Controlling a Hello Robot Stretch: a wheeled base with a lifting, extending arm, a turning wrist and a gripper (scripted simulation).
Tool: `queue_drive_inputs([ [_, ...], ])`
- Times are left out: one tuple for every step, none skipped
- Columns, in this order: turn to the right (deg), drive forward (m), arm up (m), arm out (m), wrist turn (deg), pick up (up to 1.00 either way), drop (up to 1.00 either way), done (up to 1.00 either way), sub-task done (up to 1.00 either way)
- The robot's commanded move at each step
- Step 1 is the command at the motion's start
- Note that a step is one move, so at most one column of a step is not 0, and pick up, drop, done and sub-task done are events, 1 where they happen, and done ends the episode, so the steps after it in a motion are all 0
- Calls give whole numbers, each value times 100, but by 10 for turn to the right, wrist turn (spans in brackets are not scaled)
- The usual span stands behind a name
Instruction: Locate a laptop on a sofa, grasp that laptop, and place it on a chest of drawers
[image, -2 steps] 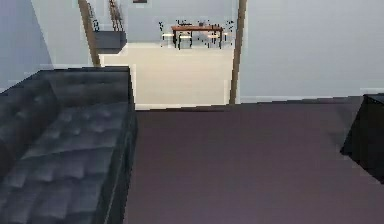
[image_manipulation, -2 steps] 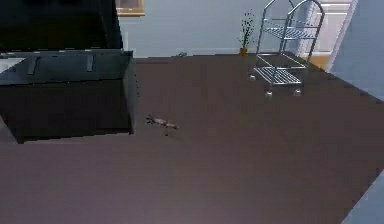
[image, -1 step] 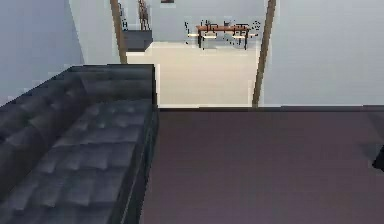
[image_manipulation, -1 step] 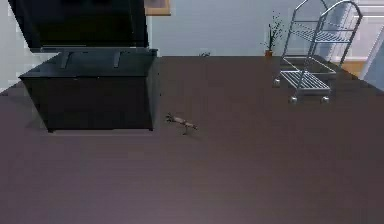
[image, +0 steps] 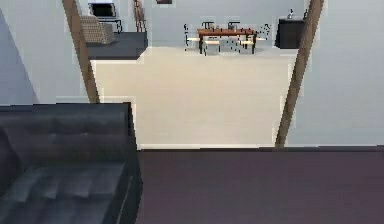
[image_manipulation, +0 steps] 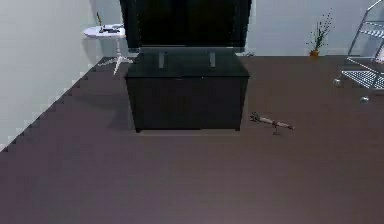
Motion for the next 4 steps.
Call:
queue_drive_inputs([
  [0,100,0,0,0,0,0,0,0],
  [-90,0,0,0,0,0,0,0,0],
  [0,40,0,0,0,0,0,0,0],
  [-150,0,0,0,0,0,0,0,0],
])
